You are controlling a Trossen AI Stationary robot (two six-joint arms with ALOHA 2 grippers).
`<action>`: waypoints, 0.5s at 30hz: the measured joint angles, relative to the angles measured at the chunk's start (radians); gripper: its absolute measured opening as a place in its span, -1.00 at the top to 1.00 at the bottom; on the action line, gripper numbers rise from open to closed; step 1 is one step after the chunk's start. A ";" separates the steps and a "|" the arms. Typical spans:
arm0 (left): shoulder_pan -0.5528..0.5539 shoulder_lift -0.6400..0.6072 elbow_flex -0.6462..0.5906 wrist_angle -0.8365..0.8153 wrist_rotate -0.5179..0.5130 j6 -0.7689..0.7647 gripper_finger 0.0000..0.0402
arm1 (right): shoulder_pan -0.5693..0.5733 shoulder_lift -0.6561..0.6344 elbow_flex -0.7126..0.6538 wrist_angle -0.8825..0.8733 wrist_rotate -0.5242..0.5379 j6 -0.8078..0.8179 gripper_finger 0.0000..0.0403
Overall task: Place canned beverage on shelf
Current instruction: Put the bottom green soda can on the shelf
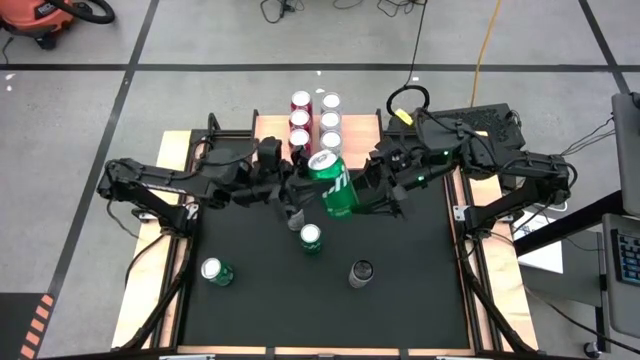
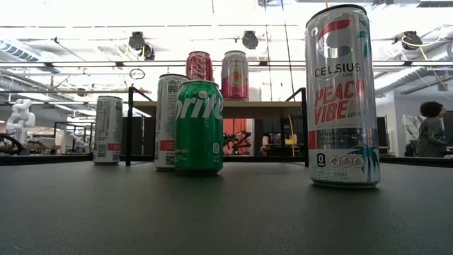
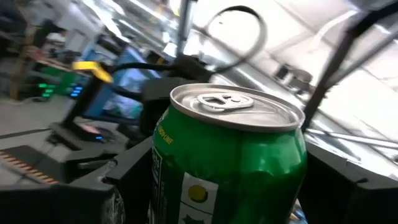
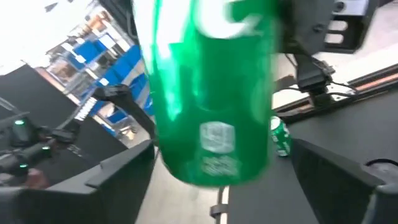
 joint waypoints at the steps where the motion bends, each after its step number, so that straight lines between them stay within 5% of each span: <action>1: 0.002 -0.001 0.001 0.000 0.017 0.004 -0.48 | -0.005 -0.001 0.000 0.008 -0.019 0.009 -0.82; 8: 0.052 -0.001 0.001 0.013 0.114 0.007 -0.47 | -0.041 0.010 0.000 0.108 -0.119 0.123 -0.94; 15: 0.134 -0.001 0.002 0.084 0.258 0.002 -0.47 | -0.047 0.036 0.000 0.211 -0.066 0.143 -0.94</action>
